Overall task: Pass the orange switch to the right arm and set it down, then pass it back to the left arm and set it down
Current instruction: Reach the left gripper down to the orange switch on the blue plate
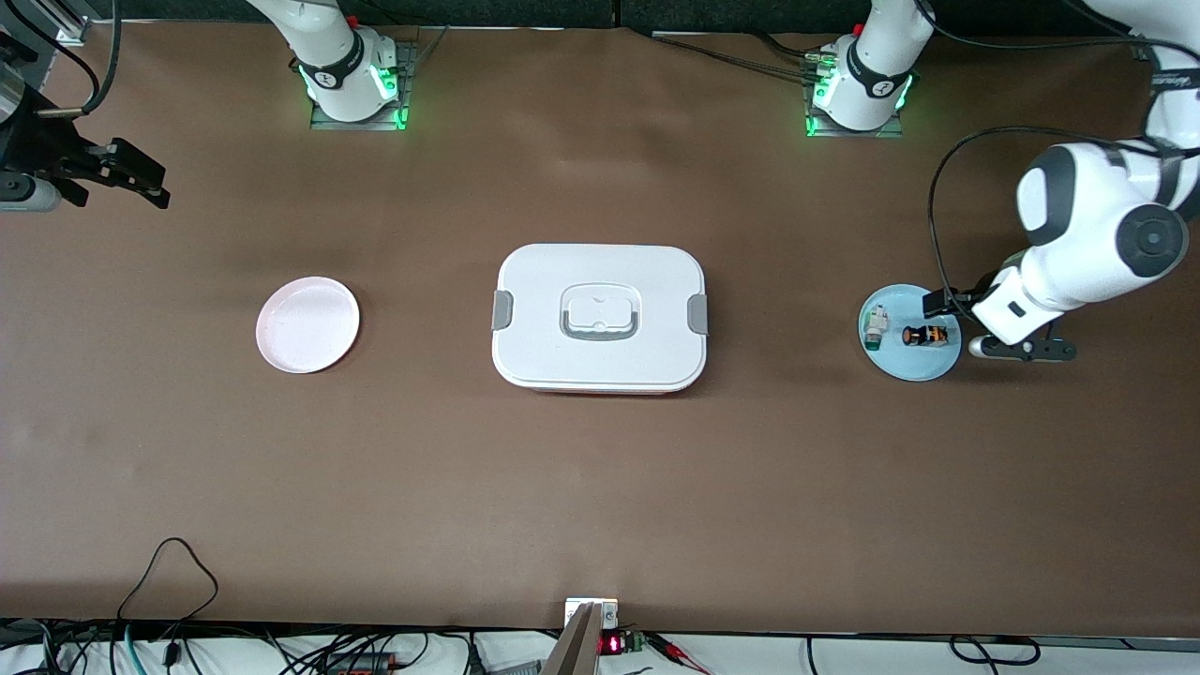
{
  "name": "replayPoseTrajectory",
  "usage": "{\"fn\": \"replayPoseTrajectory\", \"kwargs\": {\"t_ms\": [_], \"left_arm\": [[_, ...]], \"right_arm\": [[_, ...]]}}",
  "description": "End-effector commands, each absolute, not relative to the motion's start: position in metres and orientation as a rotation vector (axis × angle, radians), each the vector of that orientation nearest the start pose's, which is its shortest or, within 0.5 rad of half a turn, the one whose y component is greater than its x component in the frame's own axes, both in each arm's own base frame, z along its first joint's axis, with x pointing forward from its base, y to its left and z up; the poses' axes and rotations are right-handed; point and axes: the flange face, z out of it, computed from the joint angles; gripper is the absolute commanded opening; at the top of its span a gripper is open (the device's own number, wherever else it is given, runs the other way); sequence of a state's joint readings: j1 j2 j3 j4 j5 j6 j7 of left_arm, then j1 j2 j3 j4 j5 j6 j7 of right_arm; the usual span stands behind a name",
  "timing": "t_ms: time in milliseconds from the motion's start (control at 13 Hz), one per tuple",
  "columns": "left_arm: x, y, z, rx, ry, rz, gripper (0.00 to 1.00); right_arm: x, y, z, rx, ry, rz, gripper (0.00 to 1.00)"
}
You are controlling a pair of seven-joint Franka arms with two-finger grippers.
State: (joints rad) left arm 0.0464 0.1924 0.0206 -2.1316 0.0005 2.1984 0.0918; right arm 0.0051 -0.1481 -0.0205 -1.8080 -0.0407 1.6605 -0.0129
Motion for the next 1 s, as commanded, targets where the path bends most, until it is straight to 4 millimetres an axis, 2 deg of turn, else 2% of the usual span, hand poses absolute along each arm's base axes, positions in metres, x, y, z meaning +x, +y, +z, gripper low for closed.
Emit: {"fn": "replayPoseTrajectory", "kwargs": {"t_ms": [0, 231, 694, 926], "left_arm": [[0.538, 0.052, 0.280, -3.132, 0.045, 0.168, 1.00], [0.540, 0.066, 0.246, -3.134, 0.087, 0.123, 1.00], [0.535, 0.069, 0.207, -3.134, 0.066, 0.028, 1.00], [0.534, 0.068, 0.199, -3.141, 0.046, 0.041, 1.00]], "right_arm": [[0.515, -0.010, 0.611, -3.177, -0.026, -0.004, 1.00], [0.512, -0.010, 0.622, -3.179, -0.026, 0.023, 1.00], [0.512, -0.009, 0.624, -3.177, -0.026, 0.016, 1.00], [0.510, -0.010, 0.623, -3.167, -0.020, 0.037, 1.00]]}}
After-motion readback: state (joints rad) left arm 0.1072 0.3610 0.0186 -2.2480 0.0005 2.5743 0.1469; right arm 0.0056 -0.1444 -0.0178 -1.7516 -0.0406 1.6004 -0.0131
